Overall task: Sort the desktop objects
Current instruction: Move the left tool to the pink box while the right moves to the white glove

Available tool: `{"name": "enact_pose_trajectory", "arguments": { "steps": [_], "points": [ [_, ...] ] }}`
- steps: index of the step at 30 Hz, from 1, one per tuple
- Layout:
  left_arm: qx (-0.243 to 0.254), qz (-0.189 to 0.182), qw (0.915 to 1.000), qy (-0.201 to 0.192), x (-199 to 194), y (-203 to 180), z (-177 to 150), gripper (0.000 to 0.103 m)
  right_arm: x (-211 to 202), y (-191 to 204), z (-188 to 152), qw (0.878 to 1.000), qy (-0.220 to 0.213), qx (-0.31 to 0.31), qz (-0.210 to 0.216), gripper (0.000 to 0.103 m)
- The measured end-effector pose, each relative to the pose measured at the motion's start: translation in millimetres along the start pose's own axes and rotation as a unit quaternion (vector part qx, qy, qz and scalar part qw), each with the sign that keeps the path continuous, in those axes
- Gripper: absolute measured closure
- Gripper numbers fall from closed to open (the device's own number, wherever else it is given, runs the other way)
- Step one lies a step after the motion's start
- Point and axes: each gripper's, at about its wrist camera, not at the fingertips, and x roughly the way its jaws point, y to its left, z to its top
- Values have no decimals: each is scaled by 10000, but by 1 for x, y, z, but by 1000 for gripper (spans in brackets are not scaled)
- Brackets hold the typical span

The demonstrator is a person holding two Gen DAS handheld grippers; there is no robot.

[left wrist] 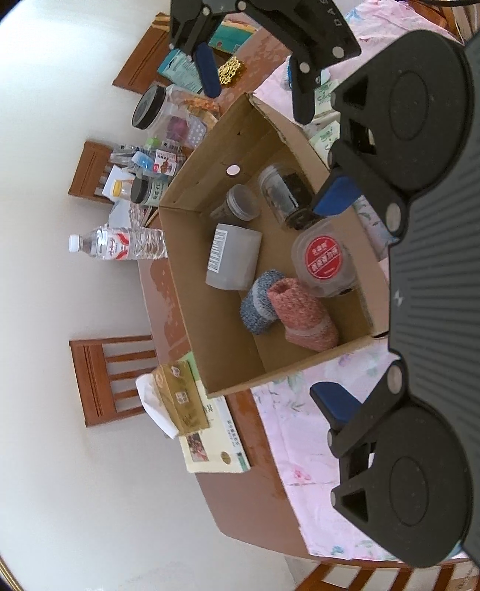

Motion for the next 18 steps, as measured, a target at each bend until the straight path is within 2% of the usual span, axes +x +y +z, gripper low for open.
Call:
{"name": "enact_pose_trajectory", "arguments": {
  "steps": [7,18],
  "points": [
    [-343,122,9993,46,-10,1,-17,6,-14,8,-14,10000,-55,27,64,0],
    [-675,203,9970,330,-2,-6,-44,6,-22,24,-33,9997,-17,48,244,0]
  ]
}}
